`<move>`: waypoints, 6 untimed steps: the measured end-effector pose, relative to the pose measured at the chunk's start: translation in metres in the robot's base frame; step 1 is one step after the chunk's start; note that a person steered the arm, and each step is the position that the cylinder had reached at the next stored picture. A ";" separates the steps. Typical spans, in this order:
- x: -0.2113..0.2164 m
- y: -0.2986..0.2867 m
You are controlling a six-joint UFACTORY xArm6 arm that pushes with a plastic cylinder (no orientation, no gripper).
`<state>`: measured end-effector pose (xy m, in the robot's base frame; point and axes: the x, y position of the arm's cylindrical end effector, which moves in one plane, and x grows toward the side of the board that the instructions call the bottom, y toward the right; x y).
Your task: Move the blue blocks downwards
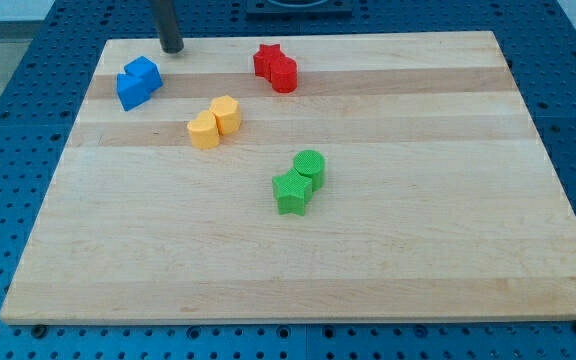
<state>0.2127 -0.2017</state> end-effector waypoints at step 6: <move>0.071 -0.053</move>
<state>0.2838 -0.2551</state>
